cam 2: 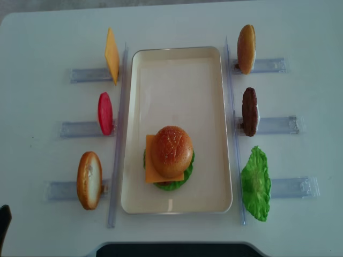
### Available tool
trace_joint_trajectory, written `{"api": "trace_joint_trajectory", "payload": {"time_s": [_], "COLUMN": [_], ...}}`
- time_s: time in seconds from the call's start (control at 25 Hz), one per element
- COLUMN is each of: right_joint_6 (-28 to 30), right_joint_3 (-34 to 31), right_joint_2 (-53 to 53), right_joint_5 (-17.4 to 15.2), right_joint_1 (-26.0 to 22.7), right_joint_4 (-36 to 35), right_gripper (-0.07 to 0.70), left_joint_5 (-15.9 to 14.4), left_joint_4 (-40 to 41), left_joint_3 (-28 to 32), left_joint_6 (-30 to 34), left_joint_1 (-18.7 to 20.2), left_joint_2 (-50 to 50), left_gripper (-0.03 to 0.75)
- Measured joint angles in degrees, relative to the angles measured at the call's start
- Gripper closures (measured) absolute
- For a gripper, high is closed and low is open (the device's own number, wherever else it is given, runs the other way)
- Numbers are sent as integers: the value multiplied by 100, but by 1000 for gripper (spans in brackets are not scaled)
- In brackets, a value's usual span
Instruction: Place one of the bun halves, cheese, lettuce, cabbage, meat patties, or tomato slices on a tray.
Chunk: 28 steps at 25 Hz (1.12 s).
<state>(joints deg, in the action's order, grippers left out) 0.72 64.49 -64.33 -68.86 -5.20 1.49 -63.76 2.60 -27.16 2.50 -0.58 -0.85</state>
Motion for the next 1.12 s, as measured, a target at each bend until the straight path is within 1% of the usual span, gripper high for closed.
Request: {"api": "trace_joint_trajectory", "payload": {"time_s": [0.12, 0.28, 0.36, 0.76, 0.88, 1.04, 1.12], "right_joint_6": [-4, -9, -9, -9, 42, 196, 209], "right_joint_3": [-105, -642, -1003, -2970, -3433, -3533, -3536], "right_joint_2": [419, 1381, 2095, 4632, 5322, 6231, 6443], "right_joint_5": [-35, 78, 144, 182, 295, 346, 359], "right_joint_1": [0, 0, 0, 0, 0, 0, 0], "right_joint_4": [0, 0, 0, 0, -31, -149, -149], "right_gripper": [240, 253, 255, 258, 258, 258, 258], "left_joint_5": [0, 0, 0, 0, 0, 0, 0], "left_joint_4": [0, 0, 0, 0, 0, 0, 0], "left_joint_3": [0, 0, 0, 0, 0, 0, 0], "left_joint_6": [0, 0, 0, 0, 0, 0, 0], "left_joint_1": [0, 0, 0, 0, 0, 0, 0], "left_joint_2": [0, 0, 0, 0, 0, 0, 0], "left_gripper": [265, 265, 265, 265, 265, 265, 265]}}
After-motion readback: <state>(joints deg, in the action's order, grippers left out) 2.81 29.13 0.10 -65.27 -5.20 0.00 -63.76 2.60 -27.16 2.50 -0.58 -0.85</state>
